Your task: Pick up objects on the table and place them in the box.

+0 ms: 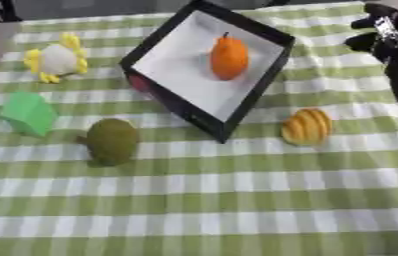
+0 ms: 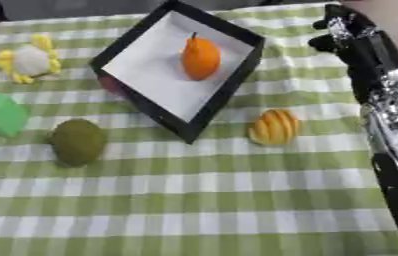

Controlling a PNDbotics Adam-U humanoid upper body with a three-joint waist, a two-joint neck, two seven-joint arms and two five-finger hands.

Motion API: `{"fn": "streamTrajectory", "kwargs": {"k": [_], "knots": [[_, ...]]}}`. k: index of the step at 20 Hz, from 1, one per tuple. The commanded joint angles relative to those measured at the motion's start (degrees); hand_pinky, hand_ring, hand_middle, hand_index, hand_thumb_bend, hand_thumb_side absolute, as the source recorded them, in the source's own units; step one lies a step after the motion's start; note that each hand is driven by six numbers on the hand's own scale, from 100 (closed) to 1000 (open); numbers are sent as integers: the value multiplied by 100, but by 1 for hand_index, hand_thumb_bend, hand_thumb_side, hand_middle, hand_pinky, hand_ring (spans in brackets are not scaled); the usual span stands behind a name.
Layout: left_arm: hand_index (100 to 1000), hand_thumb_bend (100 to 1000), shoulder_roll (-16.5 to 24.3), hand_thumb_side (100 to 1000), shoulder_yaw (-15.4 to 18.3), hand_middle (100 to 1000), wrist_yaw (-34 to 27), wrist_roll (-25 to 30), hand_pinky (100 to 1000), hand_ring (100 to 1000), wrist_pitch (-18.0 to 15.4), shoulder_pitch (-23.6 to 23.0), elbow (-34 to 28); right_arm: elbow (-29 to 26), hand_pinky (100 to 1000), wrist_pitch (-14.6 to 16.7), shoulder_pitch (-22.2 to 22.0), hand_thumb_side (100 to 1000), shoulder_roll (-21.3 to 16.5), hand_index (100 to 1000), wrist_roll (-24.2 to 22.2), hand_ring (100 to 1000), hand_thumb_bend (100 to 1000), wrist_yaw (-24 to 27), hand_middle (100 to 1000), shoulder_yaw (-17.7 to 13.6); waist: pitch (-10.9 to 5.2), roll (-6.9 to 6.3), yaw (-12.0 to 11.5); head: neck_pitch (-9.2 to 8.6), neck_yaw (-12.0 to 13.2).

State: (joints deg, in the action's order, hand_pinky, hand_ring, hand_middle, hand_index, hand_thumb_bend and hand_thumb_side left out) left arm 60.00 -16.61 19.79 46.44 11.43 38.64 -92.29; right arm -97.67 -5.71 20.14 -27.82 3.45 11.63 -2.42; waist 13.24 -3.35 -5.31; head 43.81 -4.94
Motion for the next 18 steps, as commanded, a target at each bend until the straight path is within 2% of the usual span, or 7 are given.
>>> {"fn": "streamTrajectory", "kwargs": {"k": [1,4,9,10,13,18], "knots": [[860,654,55,518,-78,784,39,103,783,776,-60,238,91,-38,765,-1,48,681,-163,864,-22,651,100,-14,690,-15,-179,-65,3,28,32],[875,674,-50,501,-198,797,48,196,795,788,-139,429,205,-38,765,-1,50,681,-159,865,-30,651,100,-13,691,-11,-175,-62,8,18,45],[874,706,-161,366,-284,803,-26,394,813,808,-340,633,402,-25,765,-11,19,687,-155,865,-26,651,100,-25,691,-13,-161,-71,9,15,53],[869,710,-176,262,-297,801,-61,449,821,815,-387,660,440,-23,765,-12,15,687,-155,865,-26,651,100,-27,691,-14,-160,-73,9,15,48],[861,741,-195,100,-364,795,-226,540,828,821,-541,702,534,-23,765,-12,11,688,-156,865,-24,651,100,-29,691,-16,-154,-79,12,3,37],[845,750,-174,100,-444,791,-409,553,830,823,-721,708,639,-15,765,-19,-3,692,-156,865,-27,651,100,-37,691,-15,-144,-88,11,-10,29]]}}
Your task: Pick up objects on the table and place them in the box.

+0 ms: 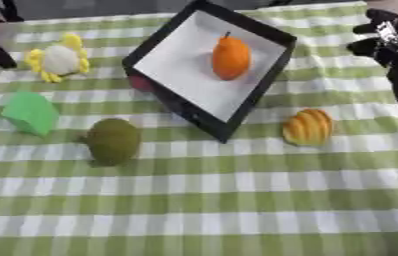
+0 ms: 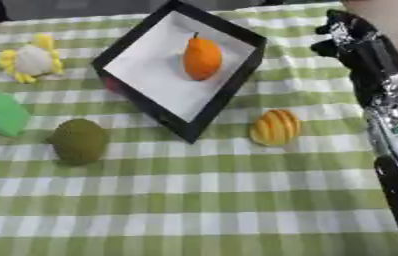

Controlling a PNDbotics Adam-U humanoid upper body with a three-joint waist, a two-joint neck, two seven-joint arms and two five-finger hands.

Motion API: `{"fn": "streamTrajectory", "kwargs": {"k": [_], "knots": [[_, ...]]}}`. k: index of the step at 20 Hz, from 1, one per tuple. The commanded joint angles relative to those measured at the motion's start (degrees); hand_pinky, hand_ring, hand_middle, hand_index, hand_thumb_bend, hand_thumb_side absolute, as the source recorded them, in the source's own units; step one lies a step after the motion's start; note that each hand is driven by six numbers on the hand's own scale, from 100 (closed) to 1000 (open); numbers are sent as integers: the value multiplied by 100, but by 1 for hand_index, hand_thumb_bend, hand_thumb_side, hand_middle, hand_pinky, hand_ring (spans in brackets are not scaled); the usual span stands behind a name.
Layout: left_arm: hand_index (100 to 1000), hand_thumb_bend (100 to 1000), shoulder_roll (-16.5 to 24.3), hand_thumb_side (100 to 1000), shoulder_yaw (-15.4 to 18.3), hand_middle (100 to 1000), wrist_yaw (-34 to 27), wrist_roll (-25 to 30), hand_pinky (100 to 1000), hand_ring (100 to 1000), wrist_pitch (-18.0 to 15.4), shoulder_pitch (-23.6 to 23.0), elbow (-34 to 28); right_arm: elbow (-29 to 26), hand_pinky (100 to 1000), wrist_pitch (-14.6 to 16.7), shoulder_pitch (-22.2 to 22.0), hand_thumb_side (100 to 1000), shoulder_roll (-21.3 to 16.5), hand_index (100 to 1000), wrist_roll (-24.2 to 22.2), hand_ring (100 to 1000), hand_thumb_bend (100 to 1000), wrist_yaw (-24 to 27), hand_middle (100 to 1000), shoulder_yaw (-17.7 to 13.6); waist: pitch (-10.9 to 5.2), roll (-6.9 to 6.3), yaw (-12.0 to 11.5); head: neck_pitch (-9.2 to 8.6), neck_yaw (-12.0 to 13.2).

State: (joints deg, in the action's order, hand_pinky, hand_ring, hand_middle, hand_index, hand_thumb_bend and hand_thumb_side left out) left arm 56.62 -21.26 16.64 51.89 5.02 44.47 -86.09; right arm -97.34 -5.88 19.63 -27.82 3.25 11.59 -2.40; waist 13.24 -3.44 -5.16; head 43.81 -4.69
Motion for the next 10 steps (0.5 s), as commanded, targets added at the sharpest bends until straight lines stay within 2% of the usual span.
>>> {"fn": "streamTrajectory", "kwargs": {"k": [1,10], "knots": [[846,748,167,100,21,791,-103,7,829,822,-95,128,28,-45,765,-3,43,692,-155,865,-7,651,100,-35,691,-17,-143,-80,-5,-9,4],[844,723,42,100,-52,787,54,8,823,816,-136,236,214,-37,764,-5,14,696,-137,865,-4,651,100,-38,692,-22,-132,-61,14,-44,52]]}}
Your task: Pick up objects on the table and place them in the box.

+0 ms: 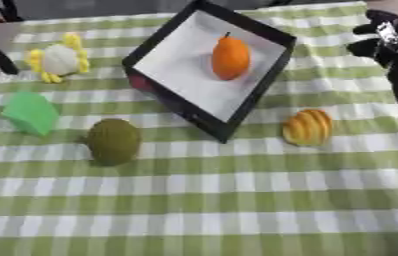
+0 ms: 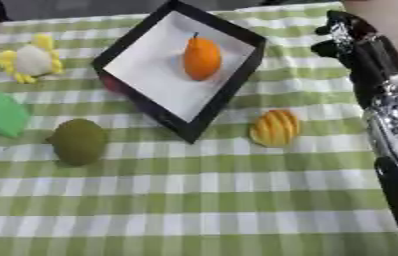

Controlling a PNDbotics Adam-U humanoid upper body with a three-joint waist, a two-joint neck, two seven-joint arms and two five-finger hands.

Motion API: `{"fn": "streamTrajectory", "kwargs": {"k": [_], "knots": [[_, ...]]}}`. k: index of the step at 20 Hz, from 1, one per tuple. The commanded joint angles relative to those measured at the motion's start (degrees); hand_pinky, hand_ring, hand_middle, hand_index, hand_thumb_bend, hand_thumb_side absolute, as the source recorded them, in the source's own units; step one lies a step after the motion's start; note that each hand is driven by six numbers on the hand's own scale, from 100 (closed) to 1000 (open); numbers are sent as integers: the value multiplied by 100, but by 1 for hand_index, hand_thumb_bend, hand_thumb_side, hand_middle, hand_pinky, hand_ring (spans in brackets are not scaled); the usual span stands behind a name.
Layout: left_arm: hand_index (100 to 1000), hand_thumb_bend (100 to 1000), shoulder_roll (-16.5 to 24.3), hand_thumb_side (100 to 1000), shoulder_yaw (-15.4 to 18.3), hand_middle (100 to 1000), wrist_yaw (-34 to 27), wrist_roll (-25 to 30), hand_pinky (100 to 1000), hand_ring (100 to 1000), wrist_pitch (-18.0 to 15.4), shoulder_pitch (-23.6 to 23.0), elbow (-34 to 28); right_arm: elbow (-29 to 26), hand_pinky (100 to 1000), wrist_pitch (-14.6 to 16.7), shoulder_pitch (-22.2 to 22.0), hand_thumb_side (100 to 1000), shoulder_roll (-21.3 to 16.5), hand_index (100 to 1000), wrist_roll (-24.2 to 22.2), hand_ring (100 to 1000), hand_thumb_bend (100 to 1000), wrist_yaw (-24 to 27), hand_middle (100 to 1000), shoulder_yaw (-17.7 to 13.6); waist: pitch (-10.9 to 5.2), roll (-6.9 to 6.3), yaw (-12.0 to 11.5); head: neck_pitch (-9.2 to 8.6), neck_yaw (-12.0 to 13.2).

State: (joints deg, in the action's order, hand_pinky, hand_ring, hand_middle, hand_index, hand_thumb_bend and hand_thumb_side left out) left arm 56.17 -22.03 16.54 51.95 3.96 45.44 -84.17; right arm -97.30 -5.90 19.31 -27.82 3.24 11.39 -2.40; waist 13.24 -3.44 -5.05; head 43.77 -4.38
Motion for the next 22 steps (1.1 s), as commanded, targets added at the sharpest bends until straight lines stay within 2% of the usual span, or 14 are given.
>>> {"fn": "streamTrajectory", "kwargs": {"k": [1,7,12,22], "knots": [[844,718,58,100,15,786,99,2,821,815,-40,163,42,-40,764,-3,46,697,-135,865,-4,651,100,-19,692,-21,-130,-57,6,-45,18],[850,753,-145,100,-69,798,484,2,820,823,-147,365,217,-35,764,-7,41,700,-119,865,-15,652,100,-21,693,-15,-114,-44,20,-53,31],[853,754,-339,100,-170,812,924,2,820,831,-319,503,675,-30,764,-9,39,702,-110,865,-20,652,100,-27,693,-15,-103,-38,37,-61,79],[853,734,-751,100,-122,823,1821,2,817,838,-978,766,1575,-22,764,-14,44,705,-80,865,-33,652,100,-30,693,-9,-97,-28,60,-58,151]]}}
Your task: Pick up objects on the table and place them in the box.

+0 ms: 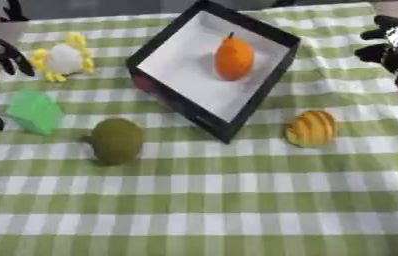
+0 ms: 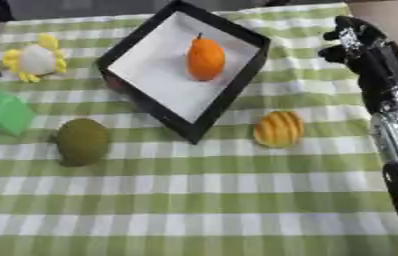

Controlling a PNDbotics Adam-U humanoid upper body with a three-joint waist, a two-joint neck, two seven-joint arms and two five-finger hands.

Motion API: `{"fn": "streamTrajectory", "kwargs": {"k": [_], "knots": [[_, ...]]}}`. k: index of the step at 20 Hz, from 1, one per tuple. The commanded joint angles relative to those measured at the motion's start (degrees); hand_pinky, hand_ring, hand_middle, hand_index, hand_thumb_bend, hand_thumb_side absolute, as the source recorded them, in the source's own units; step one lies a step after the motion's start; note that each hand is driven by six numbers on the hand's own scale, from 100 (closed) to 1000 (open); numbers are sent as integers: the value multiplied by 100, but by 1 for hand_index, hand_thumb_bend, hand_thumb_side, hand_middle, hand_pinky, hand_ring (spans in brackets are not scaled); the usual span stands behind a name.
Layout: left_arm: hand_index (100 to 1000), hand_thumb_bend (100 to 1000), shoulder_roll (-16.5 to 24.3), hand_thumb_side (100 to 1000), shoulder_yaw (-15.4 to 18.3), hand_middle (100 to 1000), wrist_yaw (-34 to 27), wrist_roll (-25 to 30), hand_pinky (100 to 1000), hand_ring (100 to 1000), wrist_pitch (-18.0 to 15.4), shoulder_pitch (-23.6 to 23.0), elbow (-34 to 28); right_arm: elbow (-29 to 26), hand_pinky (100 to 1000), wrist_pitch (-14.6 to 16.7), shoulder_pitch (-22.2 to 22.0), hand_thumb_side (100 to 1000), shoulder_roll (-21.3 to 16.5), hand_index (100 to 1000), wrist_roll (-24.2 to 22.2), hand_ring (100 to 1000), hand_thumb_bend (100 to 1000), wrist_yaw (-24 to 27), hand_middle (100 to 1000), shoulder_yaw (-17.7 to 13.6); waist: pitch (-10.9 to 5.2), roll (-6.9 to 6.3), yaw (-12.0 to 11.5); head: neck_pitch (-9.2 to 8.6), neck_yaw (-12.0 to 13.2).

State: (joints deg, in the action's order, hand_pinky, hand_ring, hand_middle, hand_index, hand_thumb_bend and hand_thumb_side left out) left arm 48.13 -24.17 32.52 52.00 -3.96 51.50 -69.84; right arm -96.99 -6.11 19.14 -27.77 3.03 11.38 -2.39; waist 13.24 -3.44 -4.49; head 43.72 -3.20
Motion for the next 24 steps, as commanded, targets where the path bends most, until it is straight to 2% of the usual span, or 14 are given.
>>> {"fn": "streamTrajectory", "kwargs": {"k": [1,7,12,24], "knots": [[851,732,16,100,106,820,307,-7,815,834,-263,178,227,-51,764,6,59,706,-81,865,-13,652,100,-31,693,-9,-94,-26,8,-52,40],[852,737,-116,100,265,819,363,-192,813,827,-497,215,647,-38,764,-1,49,710,-74,865,-13,652,100,-43,692,-9,-62,-18,17,-55,73],[848,734,-160,100,302,816,270,-330,812,825,-527,229,744,-27,764,-8,47,712,-62,865,-17,652,100,-57,692,-7,-52,-17,16,-73,66],[844,761,-415,100,259,811,194,-264,808,818,-603,261,1112,-19,765,-8,43,714,-44,865,1,651,100,-58,692,-28,-4,-1,60,-96,59]]}}
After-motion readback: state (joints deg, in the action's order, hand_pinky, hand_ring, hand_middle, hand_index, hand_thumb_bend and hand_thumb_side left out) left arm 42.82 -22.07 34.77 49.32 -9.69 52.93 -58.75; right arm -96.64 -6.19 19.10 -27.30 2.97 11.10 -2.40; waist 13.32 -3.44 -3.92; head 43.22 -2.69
